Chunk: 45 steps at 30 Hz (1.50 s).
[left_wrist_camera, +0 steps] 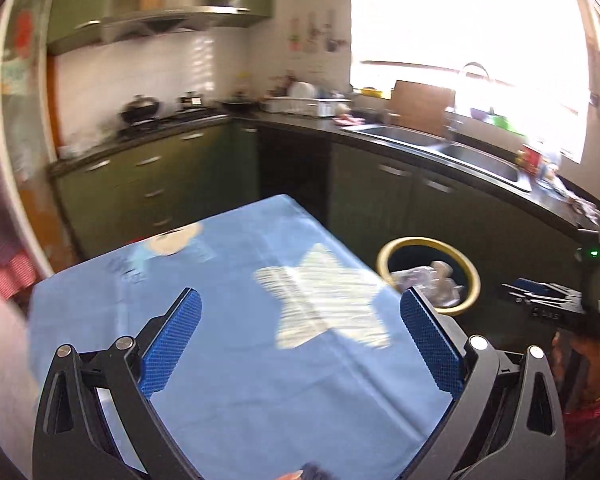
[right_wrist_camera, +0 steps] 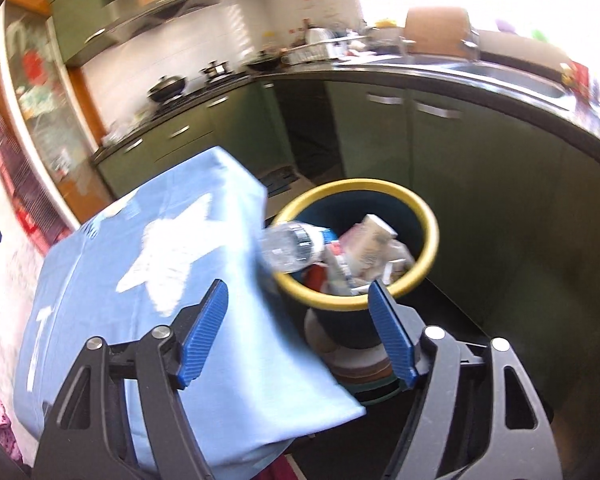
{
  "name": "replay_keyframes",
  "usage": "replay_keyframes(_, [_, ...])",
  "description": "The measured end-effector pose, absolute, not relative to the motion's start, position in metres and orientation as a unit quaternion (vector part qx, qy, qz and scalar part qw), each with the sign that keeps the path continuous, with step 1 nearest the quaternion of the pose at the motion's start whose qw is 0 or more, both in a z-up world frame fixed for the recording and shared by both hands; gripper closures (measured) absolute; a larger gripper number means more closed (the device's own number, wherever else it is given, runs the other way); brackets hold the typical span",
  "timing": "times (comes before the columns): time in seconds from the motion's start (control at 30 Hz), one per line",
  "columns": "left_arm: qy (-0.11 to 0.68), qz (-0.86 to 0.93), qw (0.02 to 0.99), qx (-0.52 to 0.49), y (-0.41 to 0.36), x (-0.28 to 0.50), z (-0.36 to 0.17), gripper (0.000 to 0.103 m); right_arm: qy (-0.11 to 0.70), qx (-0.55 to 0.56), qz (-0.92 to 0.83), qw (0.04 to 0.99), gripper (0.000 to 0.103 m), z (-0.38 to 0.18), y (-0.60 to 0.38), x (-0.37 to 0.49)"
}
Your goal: Collect trash
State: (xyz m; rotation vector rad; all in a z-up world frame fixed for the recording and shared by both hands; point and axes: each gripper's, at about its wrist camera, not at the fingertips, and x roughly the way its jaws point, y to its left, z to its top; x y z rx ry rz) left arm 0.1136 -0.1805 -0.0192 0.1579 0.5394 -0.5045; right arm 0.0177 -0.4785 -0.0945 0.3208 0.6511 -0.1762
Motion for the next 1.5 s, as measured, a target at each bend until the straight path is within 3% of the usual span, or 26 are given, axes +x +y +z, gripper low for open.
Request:
replay_keyframes(0.1, [0.267, -0.185, 0.943, 0.068, -0.136, 0.104, -0.023, 0.005, 0.308, 0.133, -0.076, 0.939, 0.022, -0.082, -0.454, 0.014])
replay_keyframes(0.17, [0.270, -0.157, 0.949, 0.054, -0.109, 0.097, -0.026, 0.005, 0.295, 0.115, -0.071, 0.946, 0.007, -0.071, -0.437, 0.009])
replay_keyframes(0.67, [0.230, -0.082, 0.970, -0.002, -0.011, 0.019, -0.020, 0.005, 0.247, 0.035, -0.068, 0.966, 0.007, -0.023, -0.374, -0.029])
replay_keyframes(1.5, [0.217, -0.077, 0.973, 0.005, -0.025, 0.001, -0.002, 0.005, 0.241, 0.040, -0.067, 0.967, 0.007, -0.023, -0.377, -0.033])
